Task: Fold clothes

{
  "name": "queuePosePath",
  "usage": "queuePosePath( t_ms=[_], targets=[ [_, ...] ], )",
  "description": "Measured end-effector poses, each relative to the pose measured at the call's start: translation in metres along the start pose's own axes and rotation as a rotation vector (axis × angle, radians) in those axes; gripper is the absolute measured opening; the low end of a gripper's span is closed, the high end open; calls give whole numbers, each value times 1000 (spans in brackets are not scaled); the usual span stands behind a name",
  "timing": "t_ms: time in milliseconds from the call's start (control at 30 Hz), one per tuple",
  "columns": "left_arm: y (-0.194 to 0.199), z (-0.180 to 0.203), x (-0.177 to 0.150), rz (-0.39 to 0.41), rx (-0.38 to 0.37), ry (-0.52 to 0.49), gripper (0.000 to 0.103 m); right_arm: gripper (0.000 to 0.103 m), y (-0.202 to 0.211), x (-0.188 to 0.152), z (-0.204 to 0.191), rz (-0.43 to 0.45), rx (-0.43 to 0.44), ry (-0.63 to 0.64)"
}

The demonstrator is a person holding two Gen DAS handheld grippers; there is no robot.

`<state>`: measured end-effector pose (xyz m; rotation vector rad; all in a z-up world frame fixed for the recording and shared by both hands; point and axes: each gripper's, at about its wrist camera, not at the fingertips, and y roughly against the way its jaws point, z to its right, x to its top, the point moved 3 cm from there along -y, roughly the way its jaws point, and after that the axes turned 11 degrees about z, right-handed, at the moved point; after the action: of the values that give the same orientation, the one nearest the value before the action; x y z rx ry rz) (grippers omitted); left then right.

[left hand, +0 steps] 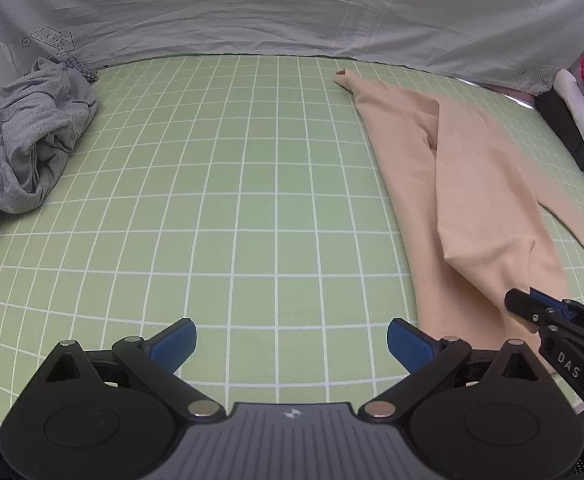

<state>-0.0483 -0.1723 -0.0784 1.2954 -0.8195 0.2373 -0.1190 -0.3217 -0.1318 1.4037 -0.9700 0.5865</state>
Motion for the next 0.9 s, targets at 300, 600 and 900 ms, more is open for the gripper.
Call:
queuePosePath(
  t_ms=[300,600,900],
  targets=[
    [4,-4,-4,-8,8,-1,101,23,5,1,5,1,-16,-92],
    [5,-5,-3,-1,9,0,101,29,13,21,24,87,-66,-231],
    [5,-12,-9,-21,37,7,101,29,-14,-5,22,-56,-93,-210]
  ],
)
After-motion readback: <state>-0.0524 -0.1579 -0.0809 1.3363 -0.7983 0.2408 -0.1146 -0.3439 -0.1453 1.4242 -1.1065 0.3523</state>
